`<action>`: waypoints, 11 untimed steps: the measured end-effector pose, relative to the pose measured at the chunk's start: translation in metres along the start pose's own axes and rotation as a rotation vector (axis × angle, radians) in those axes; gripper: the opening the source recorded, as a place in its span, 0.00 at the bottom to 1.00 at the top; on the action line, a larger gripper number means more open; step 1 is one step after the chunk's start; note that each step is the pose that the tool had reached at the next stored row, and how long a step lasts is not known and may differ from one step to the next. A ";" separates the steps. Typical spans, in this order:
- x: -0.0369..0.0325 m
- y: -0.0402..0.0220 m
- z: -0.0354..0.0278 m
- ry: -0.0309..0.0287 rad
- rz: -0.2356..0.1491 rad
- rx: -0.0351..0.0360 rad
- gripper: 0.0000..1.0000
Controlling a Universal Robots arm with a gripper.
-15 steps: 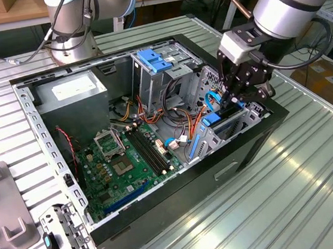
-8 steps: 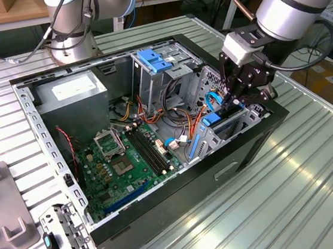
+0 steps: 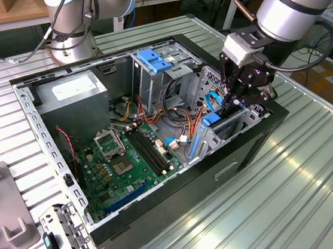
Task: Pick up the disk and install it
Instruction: 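Insert the second disk wire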
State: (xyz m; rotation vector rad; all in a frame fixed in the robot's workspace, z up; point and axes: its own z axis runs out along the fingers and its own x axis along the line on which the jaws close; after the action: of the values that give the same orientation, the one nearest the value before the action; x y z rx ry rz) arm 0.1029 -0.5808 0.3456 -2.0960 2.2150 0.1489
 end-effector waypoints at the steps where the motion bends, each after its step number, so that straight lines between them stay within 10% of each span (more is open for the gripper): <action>1: 0.0000 0.0000 0.0002 -0.0012 0.000 -0.0001 0.16; 11: 0.0033 -0.0002 0.0054 -0.0035 0.000 -0.0003 0.16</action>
State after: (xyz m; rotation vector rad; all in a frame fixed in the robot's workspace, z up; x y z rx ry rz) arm 0.1029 -0.5834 0.3399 -2.0943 2.2130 0.1528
